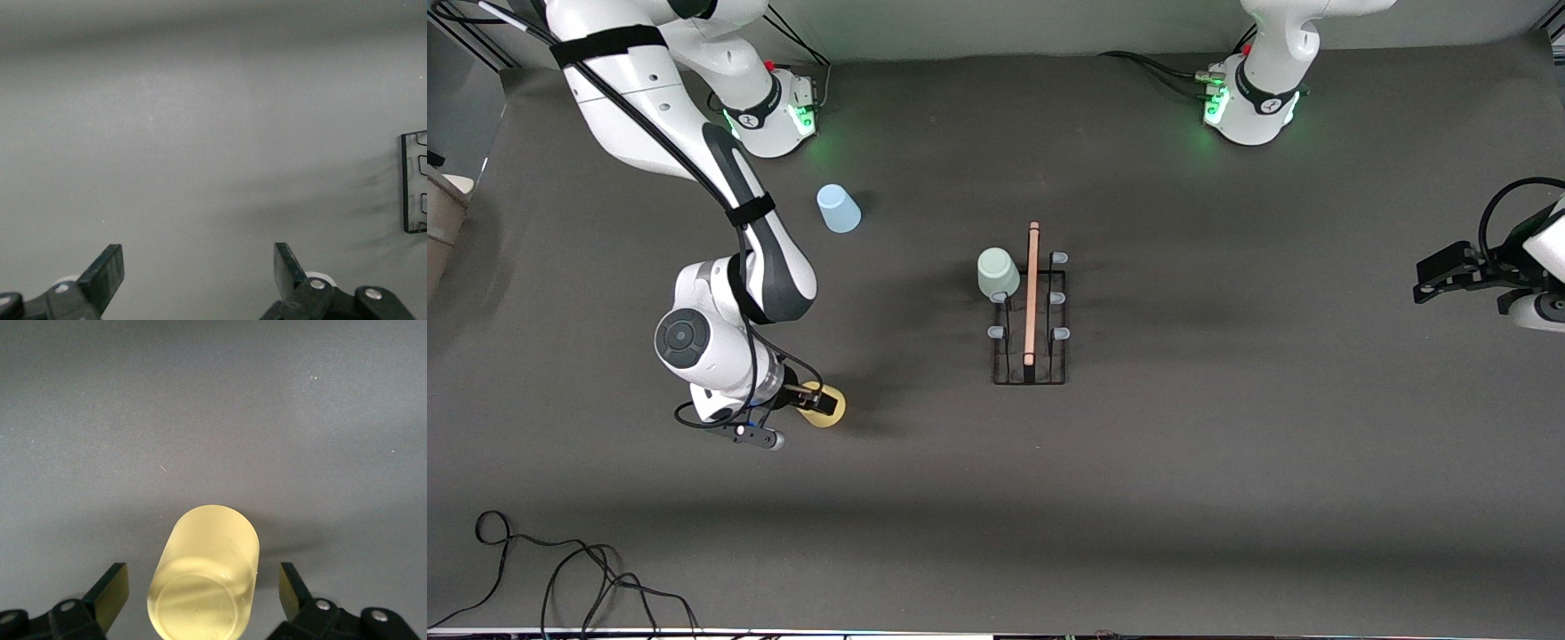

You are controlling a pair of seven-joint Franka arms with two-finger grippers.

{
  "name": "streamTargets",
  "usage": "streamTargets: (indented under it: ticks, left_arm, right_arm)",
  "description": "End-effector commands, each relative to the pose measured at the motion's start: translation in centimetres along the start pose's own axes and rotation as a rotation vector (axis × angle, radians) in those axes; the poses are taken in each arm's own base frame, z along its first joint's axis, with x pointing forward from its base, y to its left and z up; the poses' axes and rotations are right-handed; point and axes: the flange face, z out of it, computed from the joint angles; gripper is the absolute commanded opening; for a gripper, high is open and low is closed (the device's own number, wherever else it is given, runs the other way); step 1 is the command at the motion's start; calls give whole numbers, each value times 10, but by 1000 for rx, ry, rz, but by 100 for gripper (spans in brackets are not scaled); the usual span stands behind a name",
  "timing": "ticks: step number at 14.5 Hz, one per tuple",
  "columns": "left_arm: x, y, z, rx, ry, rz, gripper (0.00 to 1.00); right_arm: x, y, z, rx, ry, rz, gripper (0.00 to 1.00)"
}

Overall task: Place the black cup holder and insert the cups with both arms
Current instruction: 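Move the right gripper to the yellow cup and grasp it, then carry the yellow cup over the rack with the right gripper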

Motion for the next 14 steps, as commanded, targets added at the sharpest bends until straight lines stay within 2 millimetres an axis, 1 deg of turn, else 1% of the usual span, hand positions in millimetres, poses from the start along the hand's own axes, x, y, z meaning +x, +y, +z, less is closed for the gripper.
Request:
streamTargets:
  ticks: [1,2,3,4,5,6,7,9,11,12,14]
  left_arm:
    - [-1,6,-7,-14,-4,-11,100]
    - [-1,10,-7,-16,-11,-22,100]
    - [-2,14,-4,-18,-28,-19,100]
    - [-2,18,-1,-16,-35,-13,100]
    - [-1,21,0,13,-42,1,100]
    - [-1,25,1,51,-51,24,100]
    - [-2,26,3,63,-55,34,100]
    - [-3,26,3,59,-53,35,100]
    - [-2,25,5,53,-54,32,100]
    - [-2,23,4,44,-47,28,100]
    - [-1,21,4,15,-35,12,100]
  right_arm:
    - [1,-3,16,18,12,-10,100]
    - [1,-3,17,18,12,-9,97]
    - [0,-3,18,17,10,-11,81]
    - [-1,-4,19,16,8,-12,46]
    - [-1,-5,17,16,6,-12,0]
    - [-1,-7,10,20,7,-11,0]
    - [-3,-10,0,22,-5,-12,0]
    - [-3,-15,-35,45,-38,11,0]
    - [-10,-21,-68,77,-86,30,0]
    - [-17,-30,-83,88,-95,33,0]
    - [-34,-56,-104,98,-94,110,0]
